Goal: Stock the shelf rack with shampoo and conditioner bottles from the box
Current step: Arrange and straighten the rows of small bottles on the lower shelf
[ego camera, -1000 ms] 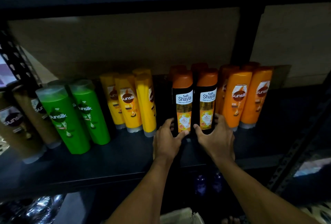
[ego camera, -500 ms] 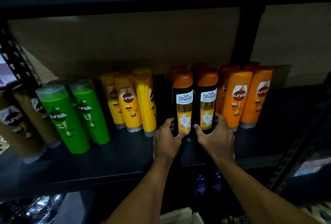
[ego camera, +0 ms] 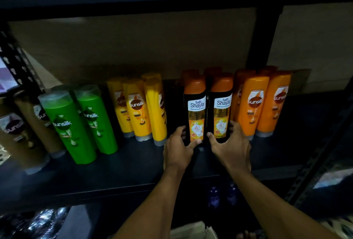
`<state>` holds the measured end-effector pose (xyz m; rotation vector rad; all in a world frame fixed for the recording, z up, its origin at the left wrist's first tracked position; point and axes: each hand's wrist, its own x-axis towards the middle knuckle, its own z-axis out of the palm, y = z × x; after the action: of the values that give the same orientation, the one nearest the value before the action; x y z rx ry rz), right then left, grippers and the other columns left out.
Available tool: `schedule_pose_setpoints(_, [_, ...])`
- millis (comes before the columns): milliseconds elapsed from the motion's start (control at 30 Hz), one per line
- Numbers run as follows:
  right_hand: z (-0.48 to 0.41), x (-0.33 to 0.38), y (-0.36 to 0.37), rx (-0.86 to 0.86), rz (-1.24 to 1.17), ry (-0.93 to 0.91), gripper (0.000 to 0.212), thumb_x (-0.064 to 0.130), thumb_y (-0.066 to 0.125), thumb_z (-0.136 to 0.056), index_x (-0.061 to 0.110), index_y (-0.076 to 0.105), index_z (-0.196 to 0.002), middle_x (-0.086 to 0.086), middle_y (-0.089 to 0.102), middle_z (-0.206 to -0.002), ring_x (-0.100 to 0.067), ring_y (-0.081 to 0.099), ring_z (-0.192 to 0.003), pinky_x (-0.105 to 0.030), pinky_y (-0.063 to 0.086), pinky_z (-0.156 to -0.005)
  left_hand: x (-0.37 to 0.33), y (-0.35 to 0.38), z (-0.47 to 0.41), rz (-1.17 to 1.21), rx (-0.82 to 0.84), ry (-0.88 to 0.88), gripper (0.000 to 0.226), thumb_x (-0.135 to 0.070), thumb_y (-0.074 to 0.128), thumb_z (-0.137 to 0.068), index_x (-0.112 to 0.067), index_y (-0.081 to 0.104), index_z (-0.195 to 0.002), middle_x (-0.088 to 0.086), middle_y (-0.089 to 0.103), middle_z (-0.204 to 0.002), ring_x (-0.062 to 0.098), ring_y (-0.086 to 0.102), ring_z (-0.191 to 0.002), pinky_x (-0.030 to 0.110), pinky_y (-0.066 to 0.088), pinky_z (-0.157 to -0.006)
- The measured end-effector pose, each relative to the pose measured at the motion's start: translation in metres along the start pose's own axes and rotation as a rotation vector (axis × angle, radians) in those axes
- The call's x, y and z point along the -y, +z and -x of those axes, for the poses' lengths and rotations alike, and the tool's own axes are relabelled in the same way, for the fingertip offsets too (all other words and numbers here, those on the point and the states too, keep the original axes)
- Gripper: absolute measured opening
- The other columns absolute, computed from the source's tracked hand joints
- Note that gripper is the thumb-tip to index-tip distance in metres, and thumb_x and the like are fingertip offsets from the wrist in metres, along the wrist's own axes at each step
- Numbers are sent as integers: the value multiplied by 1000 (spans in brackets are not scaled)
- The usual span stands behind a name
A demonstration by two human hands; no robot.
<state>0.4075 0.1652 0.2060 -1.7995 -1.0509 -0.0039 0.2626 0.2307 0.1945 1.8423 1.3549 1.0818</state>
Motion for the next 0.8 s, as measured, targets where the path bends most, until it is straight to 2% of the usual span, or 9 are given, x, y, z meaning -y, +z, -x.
schedule_pose_setpoints(167, [0, 1, 0, 2, 4, 9, 71, 45, 82, -78, 16, 48, -133, -4, 63, -121, -24, 60, -111, -28, 40, -83, -2, -1, 1, -10, 0, 7, 64, -43, 84, -79, -28, 57, -135, -11, 69, -122, 6, 63, -111, 35, 55, -94])
schedule_pose_setpoints(667, [-2, 0, 1, 16, 30, 28, 75, 50, 81, -77, 18, 46, -134, -4, 63, -122, -25, 62, -111, -34, 49, -86, -4, -3, 2, -16, -13, 5, 65, -43, 84, -78, -27, 58, -136, -10, 69, -123, 7, 64, -112, 35, 54, -94])
schedule_pose_setpoints(800, [1, 1, 0, 27, 26, 39, 77, 50, 82, -77, 17, 45, -136, -5, 64, -124, -26, 62, -113, -35, 50, -87, -3, -4, 4, -4, 9, 15, 68, -44, 85, -78, -25, 56, -137, -8, 69, -125, 9, 63, -113, 40, 56, -96])
